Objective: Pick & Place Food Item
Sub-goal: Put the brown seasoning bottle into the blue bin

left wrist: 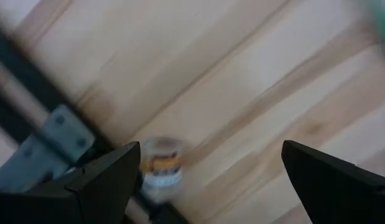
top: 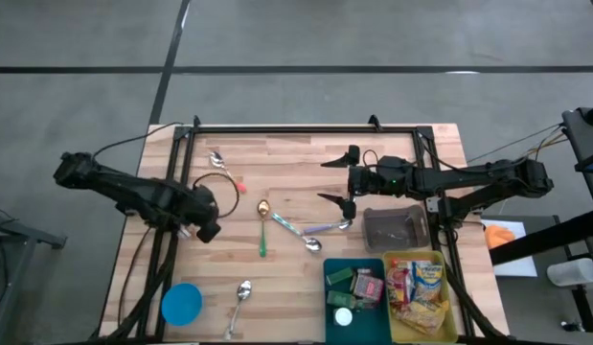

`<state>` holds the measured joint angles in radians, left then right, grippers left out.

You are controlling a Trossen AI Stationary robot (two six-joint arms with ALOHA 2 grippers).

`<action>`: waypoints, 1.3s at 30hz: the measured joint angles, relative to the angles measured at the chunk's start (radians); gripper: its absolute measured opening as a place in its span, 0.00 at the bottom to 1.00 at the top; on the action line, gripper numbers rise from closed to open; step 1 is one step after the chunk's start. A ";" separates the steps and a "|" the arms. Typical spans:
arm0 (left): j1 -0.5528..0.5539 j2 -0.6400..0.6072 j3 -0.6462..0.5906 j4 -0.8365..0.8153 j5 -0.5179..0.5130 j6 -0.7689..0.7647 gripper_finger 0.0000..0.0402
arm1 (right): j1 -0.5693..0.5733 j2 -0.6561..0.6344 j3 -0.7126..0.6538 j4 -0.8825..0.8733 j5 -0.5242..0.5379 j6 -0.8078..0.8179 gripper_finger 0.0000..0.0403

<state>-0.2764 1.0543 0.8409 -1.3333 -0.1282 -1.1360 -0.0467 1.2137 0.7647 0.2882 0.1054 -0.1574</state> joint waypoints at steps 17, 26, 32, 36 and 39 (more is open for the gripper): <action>-0.104 0.168 0.035 0.049 0.096 -0.347 0.98 | 0.000 0.001 0.000 0.000 0.000 0.000 0.96; -0.164 0.168 0.039 0.054 0.114 -0.536 0.98 | 0.000 0.001 0.000 0.001 0.000 0.000 0.96; -0.212 0.168 0.039 0.054 0.145 -0.665 0.98 | 0.000 0.001 0.000 0.001 0.000 0.000 0.96; -0.232 0.168 0.039 0.054 0.148 -0.722 0.98 | 0.000 0.001 0.000 0.001 0.000 0.000 0.96; -0.237 0.168 0.039 0.054 0.148 -0.740 0.98 | 0.000 0.001 0.000 0.001 0.000 0.000 0.96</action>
<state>-0.5137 1.2221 0.8795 -1.2793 0.0198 -1.8761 -0.0463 1.2144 0.7647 0.2890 0.1051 -0.1574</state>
